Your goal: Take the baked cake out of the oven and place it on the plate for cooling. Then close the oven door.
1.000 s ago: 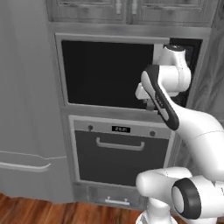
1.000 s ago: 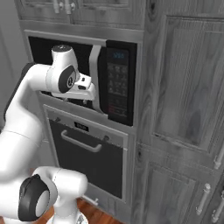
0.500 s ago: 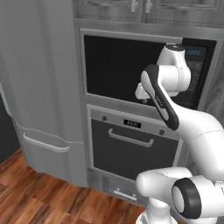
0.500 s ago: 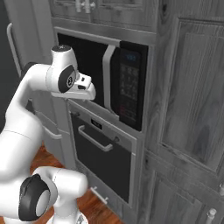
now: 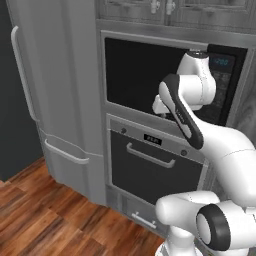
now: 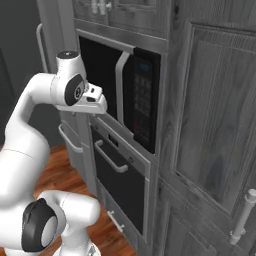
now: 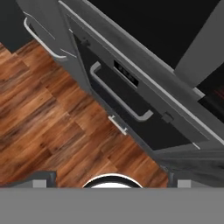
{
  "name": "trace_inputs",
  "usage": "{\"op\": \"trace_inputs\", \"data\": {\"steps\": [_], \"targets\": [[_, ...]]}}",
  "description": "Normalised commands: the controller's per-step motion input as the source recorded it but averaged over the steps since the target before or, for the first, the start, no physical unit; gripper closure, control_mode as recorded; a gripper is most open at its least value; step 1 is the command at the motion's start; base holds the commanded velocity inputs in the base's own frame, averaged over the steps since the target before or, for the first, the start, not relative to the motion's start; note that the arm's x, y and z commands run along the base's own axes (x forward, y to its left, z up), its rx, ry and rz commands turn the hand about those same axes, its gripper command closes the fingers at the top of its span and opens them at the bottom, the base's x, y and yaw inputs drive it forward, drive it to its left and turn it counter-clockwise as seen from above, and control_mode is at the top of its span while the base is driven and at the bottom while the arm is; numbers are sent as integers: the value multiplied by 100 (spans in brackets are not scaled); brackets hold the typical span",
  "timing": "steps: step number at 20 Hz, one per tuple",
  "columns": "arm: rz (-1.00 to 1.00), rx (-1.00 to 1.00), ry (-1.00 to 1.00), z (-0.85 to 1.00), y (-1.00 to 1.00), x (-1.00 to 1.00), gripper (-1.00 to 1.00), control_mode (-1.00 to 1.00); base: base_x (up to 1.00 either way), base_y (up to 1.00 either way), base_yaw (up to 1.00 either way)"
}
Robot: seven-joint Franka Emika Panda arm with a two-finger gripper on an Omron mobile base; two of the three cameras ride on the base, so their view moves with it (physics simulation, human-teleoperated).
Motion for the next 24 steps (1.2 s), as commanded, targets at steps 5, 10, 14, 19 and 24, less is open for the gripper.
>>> {"op": "trace_inputs", "data": {"steps": [5,10,14,19,24], "targets": [[0,0,0,0,0,0,-100,100,0,-66,20],[0,0,0,0,0,0,-100,100,0,-38,12],[0,0,0,0,0,0,-100,100,0,-29,7],[0,-1,1,-5,0,0,-100,-100,0,-5,1],[0,-19,11,-72,25,7,-100,-100,0,0,0]]}}
